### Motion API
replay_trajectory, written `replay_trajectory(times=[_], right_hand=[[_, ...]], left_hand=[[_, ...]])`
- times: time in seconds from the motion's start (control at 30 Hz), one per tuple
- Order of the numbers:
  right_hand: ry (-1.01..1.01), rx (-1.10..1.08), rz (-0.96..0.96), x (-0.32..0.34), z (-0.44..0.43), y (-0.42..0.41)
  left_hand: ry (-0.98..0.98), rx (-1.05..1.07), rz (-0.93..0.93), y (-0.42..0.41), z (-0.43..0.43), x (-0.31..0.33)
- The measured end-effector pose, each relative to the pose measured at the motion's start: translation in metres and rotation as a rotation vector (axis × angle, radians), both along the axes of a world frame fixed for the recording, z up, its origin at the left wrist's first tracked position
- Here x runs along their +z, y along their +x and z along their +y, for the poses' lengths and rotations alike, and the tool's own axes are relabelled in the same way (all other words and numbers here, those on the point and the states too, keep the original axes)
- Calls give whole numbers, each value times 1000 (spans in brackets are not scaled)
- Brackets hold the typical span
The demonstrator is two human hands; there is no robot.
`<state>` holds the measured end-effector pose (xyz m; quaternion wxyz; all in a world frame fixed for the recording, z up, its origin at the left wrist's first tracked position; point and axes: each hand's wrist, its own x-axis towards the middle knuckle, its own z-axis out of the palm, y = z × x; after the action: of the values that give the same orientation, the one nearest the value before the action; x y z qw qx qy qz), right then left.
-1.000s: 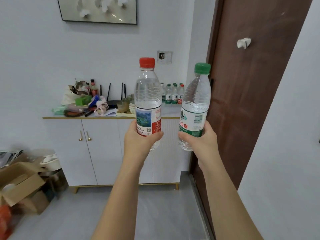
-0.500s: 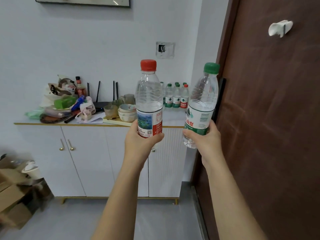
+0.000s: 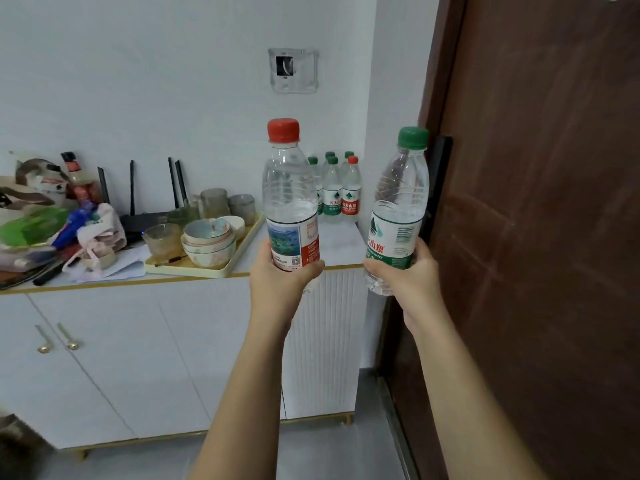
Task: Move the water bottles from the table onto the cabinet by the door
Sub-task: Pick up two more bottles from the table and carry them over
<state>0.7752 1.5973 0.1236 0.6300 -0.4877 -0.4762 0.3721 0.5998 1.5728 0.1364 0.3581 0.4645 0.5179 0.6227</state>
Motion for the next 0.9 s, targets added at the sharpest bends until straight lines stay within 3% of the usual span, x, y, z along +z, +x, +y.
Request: replay_trajectory(times=[0.37, 0.9], right_hand=[[-74, -87, -71, -39, 192, -23], [-255, -78, -200, -117, 322, -9]], left_hand=[[-77, -79, 34, -11, 216, -47], [-240, -43, 83, 18, 338, -122]])
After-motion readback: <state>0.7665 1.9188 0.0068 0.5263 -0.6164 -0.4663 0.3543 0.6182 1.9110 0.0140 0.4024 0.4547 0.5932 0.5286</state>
